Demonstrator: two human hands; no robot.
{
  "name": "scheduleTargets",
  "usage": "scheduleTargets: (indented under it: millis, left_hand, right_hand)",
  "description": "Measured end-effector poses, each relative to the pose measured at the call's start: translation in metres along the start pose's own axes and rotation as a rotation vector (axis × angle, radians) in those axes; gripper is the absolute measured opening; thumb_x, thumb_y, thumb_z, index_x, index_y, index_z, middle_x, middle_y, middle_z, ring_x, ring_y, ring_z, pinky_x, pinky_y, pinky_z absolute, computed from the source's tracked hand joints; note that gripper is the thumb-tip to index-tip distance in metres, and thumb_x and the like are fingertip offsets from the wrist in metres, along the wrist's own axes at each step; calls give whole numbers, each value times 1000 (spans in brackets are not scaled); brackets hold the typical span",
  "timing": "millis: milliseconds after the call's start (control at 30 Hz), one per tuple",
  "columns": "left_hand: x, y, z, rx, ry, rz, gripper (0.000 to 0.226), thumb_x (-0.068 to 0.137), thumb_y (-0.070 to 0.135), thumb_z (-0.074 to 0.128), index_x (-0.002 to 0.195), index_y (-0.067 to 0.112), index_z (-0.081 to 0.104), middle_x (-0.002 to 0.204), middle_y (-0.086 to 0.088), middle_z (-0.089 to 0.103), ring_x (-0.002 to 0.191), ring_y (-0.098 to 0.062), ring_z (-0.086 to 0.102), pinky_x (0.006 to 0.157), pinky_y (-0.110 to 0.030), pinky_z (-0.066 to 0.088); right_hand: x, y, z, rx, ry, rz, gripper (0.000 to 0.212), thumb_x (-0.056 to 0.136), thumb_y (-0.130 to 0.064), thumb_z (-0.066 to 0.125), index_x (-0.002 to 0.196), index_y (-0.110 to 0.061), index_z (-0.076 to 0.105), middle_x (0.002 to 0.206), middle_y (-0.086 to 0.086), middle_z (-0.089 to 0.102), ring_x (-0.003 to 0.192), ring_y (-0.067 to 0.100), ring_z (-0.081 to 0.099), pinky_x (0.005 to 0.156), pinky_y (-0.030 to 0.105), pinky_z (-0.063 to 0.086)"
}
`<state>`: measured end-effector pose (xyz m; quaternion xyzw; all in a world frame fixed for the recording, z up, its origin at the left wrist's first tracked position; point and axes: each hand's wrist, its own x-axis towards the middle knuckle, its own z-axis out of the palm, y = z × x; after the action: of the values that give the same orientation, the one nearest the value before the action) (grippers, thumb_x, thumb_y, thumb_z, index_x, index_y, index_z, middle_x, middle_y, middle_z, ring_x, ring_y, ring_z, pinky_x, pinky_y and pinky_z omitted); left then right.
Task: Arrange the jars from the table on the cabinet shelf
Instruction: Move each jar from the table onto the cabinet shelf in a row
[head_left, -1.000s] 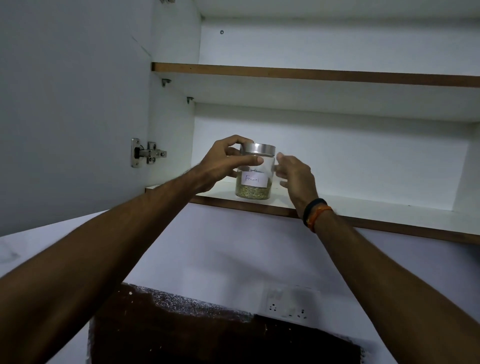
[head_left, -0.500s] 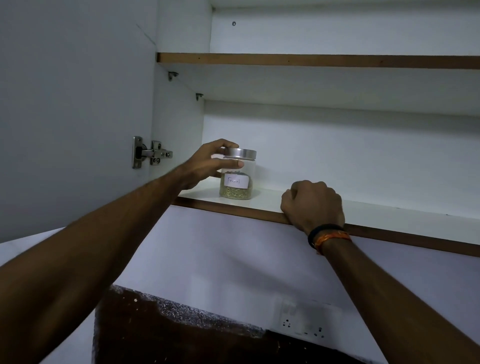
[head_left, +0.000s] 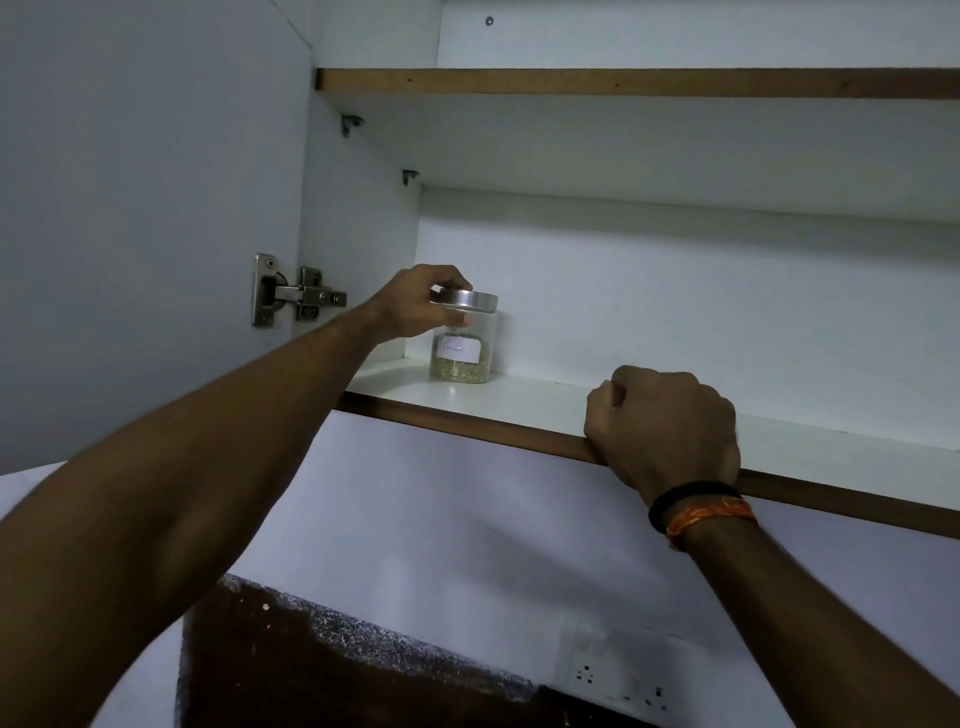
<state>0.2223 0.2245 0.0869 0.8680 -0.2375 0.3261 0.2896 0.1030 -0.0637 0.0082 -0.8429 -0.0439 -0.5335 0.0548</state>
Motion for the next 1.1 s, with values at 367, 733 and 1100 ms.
scheduleTargets:
  millis: [367, 733, 1100]
  left_hand:
    - [15, -20, 10, 113, 18, -68, 38, 86, 17, 77, 119, 7, 62, 115, -13, 66, 104, -30, 62, 82, -35, 49]
    - [22, -31, 12, 152, 38, -111, 38, 85, 18, 77, 118, 8, 62, 113, -13, 66, 100, -26, 61, 78, -32, 44]
    - [3, -3, 14, 123, 131, -174, 81, 90, 16, 70, 157, 11, 25, 163, -11, 28, 149, -26, 28, 117, -32, 25]
  right_hand:
    - [-1, 0, 3, 22, 18, -22, 30, 88, -29, 52, 67, -13, 65, 53, -1, 43, 49, 20, 40, 56, 24, 33]
    - [-1, 1, 4, 19, 44, -30, 28, 87, -28, 54, 65, -14, 62, 52, -2, 41, 47, 19, 38, 54, 23, 28]
    - [-1, 1, 3, 21, 44, -26, 28, 84, -26, 52, 58, -15, 52, 48, -1, 37, 43, 21, 33, 51, 22, 22]
